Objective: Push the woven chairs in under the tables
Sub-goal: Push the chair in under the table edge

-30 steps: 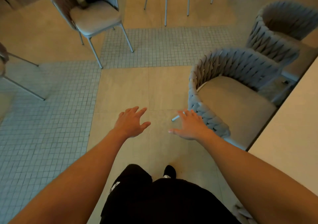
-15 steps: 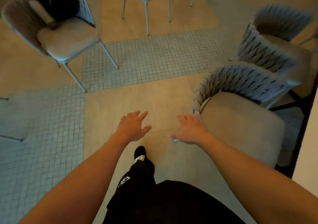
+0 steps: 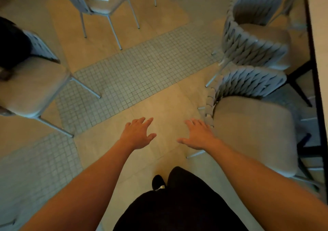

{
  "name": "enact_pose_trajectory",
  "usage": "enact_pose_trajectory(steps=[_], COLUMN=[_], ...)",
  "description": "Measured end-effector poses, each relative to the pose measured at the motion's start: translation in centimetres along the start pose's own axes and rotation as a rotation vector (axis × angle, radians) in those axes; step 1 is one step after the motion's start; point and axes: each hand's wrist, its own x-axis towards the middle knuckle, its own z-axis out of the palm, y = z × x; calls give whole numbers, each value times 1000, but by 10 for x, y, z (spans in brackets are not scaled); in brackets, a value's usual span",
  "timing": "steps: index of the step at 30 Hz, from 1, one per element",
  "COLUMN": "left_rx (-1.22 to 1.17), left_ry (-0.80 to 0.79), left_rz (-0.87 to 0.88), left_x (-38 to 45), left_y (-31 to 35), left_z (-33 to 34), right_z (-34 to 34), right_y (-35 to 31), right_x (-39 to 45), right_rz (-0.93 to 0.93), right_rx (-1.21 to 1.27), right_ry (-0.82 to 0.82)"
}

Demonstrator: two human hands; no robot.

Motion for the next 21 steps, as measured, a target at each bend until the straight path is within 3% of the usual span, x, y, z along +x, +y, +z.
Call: enact_pose_trajectory(steps=[11,21], left_rx=[150,307], left_ry=[-35,-131], left_rz=[241,492], left_x=[143,264], left_y=[2,58], left_z=[-73,-125], right_z=[-45,-78], right_y=[24,60], right_x=[76,111], right_rz=[205,426], right_rx=[138,335], right_ry=[88,147])
